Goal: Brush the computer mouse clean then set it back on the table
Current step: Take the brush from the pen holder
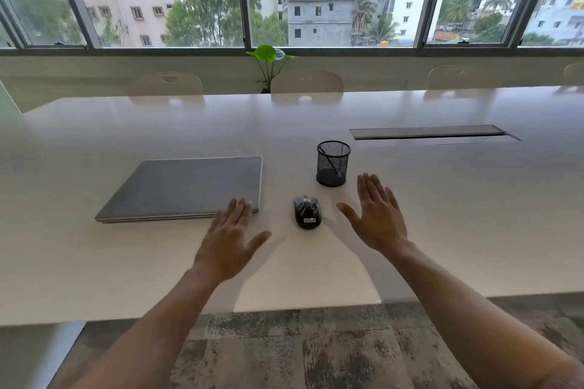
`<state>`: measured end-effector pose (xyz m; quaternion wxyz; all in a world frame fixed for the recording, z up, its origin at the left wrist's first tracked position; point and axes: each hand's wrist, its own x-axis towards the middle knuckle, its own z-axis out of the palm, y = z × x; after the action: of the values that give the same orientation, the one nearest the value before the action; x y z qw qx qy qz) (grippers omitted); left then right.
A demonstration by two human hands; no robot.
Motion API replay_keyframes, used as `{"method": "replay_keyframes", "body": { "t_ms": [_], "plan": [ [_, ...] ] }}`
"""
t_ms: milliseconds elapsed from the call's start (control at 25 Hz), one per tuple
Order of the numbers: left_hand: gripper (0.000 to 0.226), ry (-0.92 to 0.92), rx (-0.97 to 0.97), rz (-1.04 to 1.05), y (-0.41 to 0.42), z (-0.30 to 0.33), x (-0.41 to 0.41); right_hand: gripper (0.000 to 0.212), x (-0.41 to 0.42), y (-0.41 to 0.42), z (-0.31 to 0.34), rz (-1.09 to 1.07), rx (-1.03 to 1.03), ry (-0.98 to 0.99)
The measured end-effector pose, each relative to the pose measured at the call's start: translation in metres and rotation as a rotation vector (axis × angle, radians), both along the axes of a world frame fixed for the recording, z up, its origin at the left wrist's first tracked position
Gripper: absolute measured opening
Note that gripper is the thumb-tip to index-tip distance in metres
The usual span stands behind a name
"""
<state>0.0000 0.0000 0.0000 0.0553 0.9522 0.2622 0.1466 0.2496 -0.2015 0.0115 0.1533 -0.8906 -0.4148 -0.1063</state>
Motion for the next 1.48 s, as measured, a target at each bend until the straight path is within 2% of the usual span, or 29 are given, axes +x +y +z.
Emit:
{"method": "replay_keyframes", "body": {
  "t_ms": [200,440,600,720,1040,1480],
  "plan": [
    [0.102,0.102,-0.125,0.011,-0.014,-0.020,-0.004,0.097,0.002,0.014,0.005,-0.007,0.054,0.054],
    [0.098,0.182,-0.128,0.027,-0.012,-0.022,-0.003,0.073,0.028,0.046,0.030,0.007,0.190,0.086],
    [0.093,0.186,-0.114,0.030,-0.012,-0.024,-0.003,0.047,0.049,0.077,0.048,-0.010,0.286,0.147],
    [0.094,0.177,-0.118,0.028,-0.009,-0.027,-0.003,0.037,0.057,0.100,0.056,-0.035,0.281,0.167],
    [0.102,0.140,-0.124,0.031,-0.008,-0.030,-0.002,0.039,0.074,0.137,0.062,-0.061,-0.059,0.140],
    [0.096,0.119,-0.133,0.036,-0.009,-0.028,-0.002,0.047,0.079,0.155,0.059,-0.108,0.010,0.296]
  ]
}}
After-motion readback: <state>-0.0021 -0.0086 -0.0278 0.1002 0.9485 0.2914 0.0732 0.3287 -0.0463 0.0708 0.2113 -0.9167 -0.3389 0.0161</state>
